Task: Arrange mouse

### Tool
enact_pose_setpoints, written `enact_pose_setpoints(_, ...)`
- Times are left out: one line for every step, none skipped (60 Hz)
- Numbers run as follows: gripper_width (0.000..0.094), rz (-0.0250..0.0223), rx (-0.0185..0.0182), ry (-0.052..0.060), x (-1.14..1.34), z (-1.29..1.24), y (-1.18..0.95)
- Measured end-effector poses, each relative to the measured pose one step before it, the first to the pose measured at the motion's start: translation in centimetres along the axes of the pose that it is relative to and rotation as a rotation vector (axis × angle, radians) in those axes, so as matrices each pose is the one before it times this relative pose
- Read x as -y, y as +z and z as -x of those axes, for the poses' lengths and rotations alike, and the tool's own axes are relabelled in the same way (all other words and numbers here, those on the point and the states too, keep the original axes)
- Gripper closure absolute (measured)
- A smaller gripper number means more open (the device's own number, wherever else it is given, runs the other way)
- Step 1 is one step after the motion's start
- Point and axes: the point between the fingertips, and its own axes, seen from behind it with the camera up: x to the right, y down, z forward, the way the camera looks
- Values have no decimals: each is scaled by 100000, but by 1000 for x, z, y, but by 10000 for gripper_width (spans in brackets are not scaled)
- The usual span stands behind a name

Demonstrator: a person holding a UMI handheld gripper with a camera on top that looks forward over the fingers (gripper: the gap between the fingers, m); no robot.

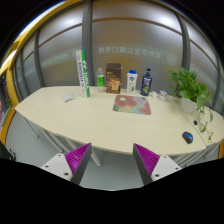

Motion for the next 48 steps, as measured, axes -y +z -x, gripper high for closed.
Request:
enact_pose_setpoints(86,106,-690,633,-1235,-3141,601)
enact_pose_setpoints(86,352,-1070,612,-644,-1483,222)
enact_pose_setpoints(86,312,-1048,663,-568,-1426,205)
enact_pose_setpoints(86,358,-1172,683,-578,-1482,216)
enact_pose_setpoints(86,925,-1143,801,-302,-1440,-106)
enact_pose_setpoints(85,148,-1416,745,-425,-1476,230)
enact_pose_setpoints(83,-47,-1448,551,-333,-1531,251)
enact_pose_setpoints(84,-74,-1509,457,-314,-1539,273)
enact_pose_setpoints(84,69,-1569,357,-287,-1538,311)
enact_pose_setpoints(83,119,-1544,359,-301,-1494,341)
enact_pose_setpoints(85,287,-1456,340,-304,-1467,370)
enact_pose_setpoints(86,451,-1396,343,-272,-1454,374)
enact_pose_setpoints(84,439,-1339,455,-254,-1474,411)
enact_pose_setpoints(84,253,-1307,640,-161,-1441,400)
enact_pose_setpoints(84,-11,-1199,765,-59,-1381,435)
enact_pose_setpoints(86,-253,-1094,861,0,-1321,458)
enact_pose_setpoints(86,-331,-1042,735,-15,-1307,480)
enact_pose_setpoints(87,-277,-1060,608,-23,-1286,527)
enact_pose_setpoints(89,-124,-1081,364,-22,-1273,561)
enact_pose_setpoints(90,-74,-1138,219,-24,-1263,615)
enact_pose_setpoints(92,-49,-1077,207,-8,-1226,636)
enact_pose_setpoints(91,-137,-1003,215,13,-1152,625)
enact_pose_setpoints(91,-234,-903,107,56,-1067,670)
enact_pose_setpoints(89,-223,-841,62,44,-1021,703)
enact_pose_setpoints(88,-63,-705,71,18,-955,724)
enact_pose_setpoints(87,77,-736,108,7,-924,730)
enact_pose_setpoints(86,95,-756,115,-2,-906,714)
enact_pose_setpoints(88,83,-718,128,-14,-895,719)
enact_pose_setpoints(87,139,-693,154,15,-822,724)
enact_pose_setpoints(87,86,-550,195,9,-741,725)
enact_pose_setpoints(85,106,-326,106,27,-615,698)
enact_pose_setpoints(85,225,-198,0,8,-595,715)
enact_pose_setpoints(87,375,-278,-95,-24,-571,699)
enact_pose_setpoints(88,477,-399,-59,-73,-564,682)
enact_pose_setpoints(88,453,-312,9,-34,-500,672)
enact_pose_setpoints(90,345,-95,38,18,-384,617)
enact_pose_setpoints(89,176,129,25,75,-302,591)
enact_pose_setpoints(88,83,189,13,93,-260,573)
enact_pose_setpoints(88,64,219,-38,81,-218,549)
enact_pose_setpoints(88,98,251,-144,65,-187,502)
enact_pose_setpoints(87,154,305,-243,47,-145,489)
enact_pose_setpoints(86,100,349,-357,84,-125,465)
enact_pose_setpoints(86,61,306,-386,96,-115,445)
enact_pose_setpoints(88,31,261,-410,110,-99,419)
enact_pose_setpoints(89,-32,223,-324,99,-103,241)
enact_pose_setpoints(94,-186,387,-303,153,-87,314)
enact_pose_setpoints(99,-248,434,-206,210,-51,256)
enact_pose_setpoints(97,-404,713,-21,251,44,173)
